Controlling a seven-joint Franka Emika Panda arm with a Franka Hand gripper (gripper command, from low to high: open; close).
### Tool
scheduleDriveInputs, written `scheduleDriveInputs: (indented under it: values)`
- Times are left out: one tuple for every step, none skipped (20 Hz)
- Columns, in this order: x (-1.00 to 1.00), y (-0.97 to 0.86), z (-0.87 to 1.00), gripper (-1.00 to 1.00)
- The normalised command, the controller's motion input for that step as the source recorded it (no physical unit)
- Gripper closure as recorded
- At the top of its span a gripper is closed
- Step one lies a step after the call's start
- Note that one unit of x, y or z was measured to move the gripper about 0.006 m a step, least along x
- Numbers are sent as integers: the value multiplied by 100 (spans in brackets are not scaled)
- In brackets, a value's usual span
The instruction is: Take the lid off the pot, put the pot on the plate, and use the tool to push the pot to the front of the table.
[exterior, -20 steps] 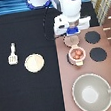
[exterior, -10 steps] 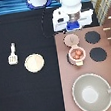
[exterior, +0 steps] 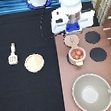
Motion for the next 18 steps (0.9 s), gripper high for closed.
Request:
scheduleDriveInputs:
  values:
    - [86,-7,25,-100]
    - [87,-8,21,-100]
    - [87,-11,18,-100]
    - [87,-12,15,-100]
    - [87,-17,8,-100]
    - [86,-19,3,-100]
    - [83,-23,0,-100]
    - [81,-25,0,-100]
    - [77,-28,-9,-100]
    - [74,-27,-15,-100]
    - [70,-27,-19,-100]
    - [67,-25,-22,-100]
    - [61,-24,-26,-100]
    - [58,-23,-27,-100]
    - [55,-22,-27,-100]
    - [51,-22,-30,-100]
    - [48,-20,-30,-100]
    - [42,-19,-31,-100]
